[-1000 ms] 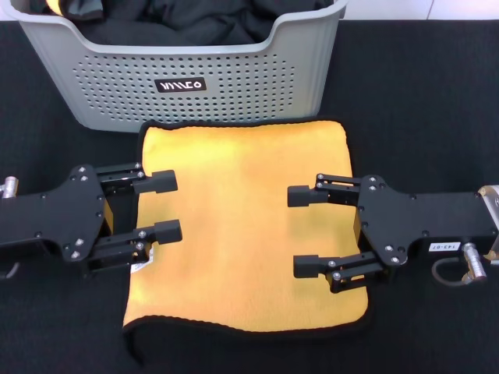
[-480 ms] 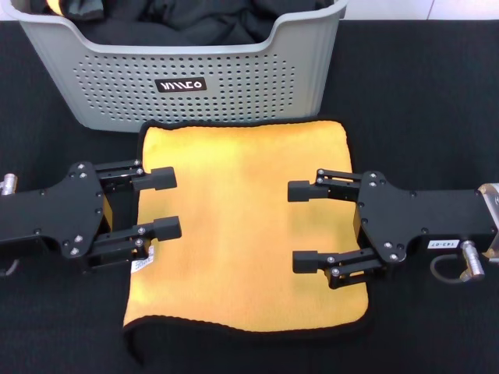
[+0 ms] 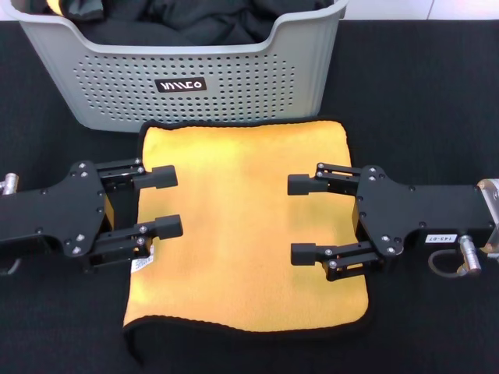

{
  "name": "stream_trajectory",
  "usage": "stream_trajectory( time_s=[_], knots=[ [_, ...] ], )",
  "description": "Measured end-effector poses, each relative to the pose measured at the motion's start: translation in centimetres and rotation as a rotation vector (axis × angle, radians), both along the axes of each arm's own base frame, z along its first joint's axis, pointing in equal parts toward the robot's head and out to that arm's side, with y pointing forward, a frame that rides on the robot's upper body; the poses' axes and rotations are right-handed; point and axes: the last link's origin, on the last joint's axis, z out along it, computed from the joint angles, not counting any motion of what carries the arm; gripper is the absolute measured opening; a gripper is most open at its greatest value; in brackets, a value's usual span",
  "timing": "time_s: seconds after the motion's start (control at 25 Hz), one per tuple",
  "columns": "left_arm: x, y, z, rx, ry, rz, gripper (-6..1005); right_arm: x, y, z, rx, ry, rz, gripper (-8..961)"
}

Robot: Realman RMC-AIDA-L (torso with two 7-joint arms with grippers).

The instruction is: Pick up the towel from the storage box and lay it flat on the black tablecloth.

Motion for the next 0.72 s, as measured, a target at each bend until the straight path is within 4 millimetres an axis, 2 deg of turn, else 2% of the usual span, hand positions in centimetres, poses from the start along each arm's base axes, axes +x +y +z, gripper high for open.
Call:
stream_trajectory(
  time_s=[0.72],
  knots=[
    [0.08,0.37,-0.28,0.01,0.007,0.008,598,0.13,0.21,-0.11,0.019,-0.008,-0.005,871]
  ],
)
